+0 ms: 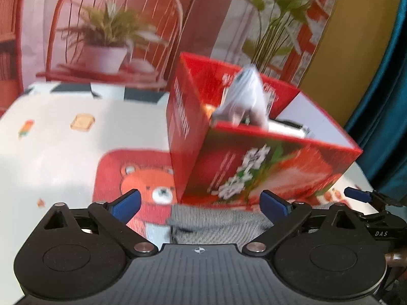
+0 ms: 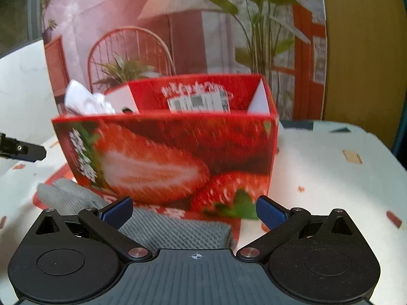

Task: Organize soft objects
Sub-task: 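Move the left tool down to the grey knit socks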

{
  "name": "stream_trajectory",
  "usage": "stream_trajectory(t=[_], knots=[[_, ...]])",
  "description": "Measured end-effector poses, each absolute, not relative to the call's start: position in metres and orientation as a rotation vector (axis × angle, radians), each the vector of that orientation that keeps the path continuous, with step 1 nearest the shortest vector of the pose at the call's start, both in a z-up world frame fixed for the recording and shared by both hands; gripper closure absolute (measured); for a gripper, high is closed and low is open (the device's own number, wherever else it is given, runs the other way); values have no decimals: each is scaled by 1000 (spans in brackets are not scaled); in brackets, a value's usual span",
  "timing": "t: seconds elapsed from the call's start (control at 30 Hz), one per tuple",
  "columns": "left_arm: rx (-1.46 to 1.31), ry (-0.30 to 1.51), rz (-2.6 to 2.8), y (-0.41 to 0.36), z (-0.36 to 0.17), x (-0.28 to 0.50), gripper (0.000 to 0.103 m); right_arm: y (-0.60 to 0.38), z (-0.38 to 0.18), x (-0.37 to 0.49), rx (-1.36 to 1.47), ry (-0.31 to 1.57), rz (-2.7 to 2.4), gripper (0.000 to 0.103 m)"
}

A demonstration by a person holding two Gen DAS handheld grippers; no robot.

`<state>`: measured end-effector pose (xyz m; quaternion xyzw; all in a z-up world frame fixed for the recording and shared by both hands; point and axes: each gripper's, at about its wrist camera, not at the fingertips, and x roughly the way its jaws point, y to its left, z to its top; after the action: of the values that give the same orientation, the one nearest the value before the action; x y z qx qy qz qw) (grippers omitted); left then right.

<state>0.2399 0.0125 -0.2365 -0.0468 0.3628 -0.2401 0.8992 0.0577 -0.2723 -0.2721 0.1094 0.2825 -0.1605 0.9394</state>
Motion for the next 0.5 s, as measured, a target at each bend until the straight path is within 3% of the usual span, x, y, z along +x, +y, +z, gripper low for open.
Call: stream_trajectory(t=[0.33, 0.5], knots=[[-61, 838, -492, 0, -275, 241, 37, -279, -304, 66, 253, 674, -334, 11], [-54, 807, -484, 0, -280, 230, 38, -278, -307, 66, 258, 684, -305, 22]])
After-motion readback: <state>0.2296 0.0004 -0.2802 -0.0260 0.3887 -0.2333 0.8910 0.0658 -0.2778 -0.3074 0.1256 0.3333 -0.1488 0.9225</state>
